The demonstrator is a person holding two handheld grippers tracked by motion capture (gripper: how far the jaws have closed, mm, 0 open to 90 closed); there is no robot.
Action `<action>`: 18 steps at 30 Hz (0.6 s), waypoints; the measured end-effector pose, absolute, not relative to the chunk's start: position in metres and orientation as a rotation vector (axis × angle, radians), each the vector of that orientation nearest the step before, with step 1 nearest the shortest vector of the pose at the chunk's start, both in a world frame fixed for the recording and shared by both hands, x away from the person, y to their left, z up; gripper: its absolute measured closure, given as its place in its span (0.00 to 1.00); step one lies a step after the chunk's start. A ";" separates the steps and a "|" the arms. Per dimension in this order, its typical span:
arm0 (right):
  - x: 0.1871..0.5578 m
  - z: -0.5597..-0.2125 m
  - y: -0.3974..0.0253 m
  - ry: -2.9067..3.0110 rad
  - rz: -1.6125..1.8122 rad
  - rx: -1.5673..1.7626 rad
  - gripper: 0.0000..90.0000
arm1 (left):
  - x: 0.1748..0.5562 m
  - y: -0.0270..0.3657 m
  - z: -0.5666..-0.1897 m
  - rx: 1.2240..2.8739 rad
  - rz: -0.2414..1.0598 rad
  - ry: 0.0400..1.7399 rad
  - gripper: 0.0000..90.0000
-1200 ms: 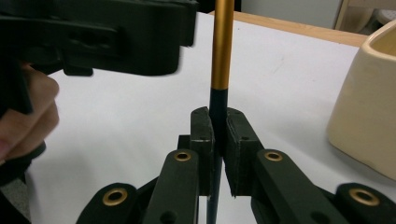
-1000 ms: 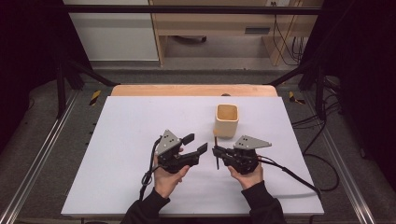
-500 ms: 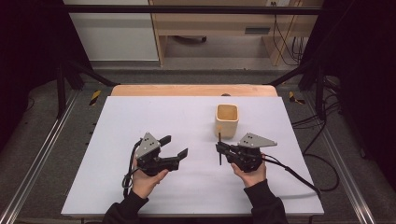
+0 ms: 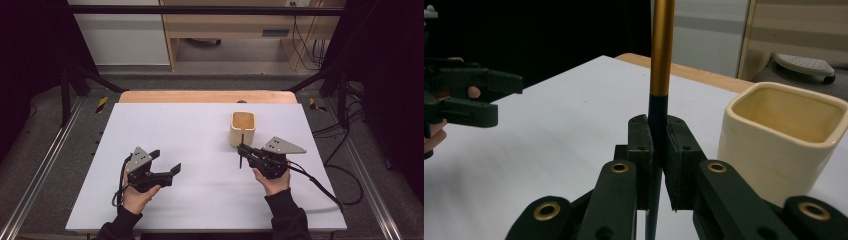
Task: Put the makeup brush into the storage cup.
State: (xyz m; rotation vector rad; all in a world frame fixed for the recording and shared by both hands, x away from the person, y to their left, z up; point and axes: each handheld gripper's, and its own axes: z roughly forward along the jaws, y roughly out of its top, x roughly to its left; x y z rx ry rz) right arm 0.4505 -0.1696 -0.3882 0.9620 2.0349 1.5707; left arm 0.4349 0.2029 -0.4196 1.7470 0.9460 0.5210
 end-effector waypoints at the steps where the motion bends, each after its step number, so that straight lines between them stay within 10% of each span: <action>1: 0.451 -0.387 -0.171 2.028 1.576 0.967 0.93 | 0.435 0.205 -0.421 1.748 0.523 0.949 0.10; 18: 0.475 -0.370 -0.178 1.904 1.573 1.002 0.93 | 0.439 0.228 -0.432 1.772 0.544 1.010 0.08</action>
